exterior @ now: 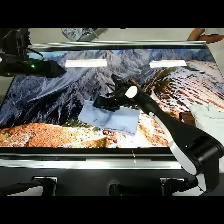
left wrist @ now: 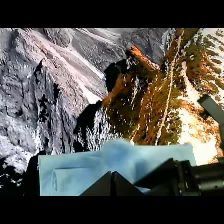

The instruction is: Fold the shirts.

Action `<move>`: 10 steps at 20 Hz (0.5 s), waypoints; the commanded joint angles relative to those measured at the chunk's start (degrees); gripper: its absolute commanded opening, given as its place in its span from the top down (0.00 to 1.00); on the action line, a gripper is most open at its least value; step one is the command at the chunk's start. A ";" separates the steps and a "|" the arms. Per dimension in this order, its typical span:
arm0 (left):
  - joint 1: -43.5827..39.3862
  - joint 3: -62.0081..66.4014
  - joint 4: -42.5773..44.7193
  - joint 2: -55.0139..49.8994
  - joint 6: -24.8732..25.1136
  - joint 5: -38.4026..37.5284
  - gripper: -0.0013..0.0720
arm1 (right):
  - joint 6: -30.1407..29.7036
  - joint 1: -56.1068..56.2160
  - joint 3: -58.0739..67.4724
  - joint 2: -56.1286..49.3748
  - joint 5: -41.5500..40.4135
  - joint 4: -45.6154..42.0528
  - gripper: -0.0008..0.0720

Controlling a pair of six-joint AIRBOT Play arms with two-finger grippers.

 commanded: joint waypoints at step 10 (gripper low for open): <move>6.10 -7.87 1.05 0.94 3.43 -0.76 0.95 | -3.61 -20.81 -1.70 10.80 34.84 -35.65 0.08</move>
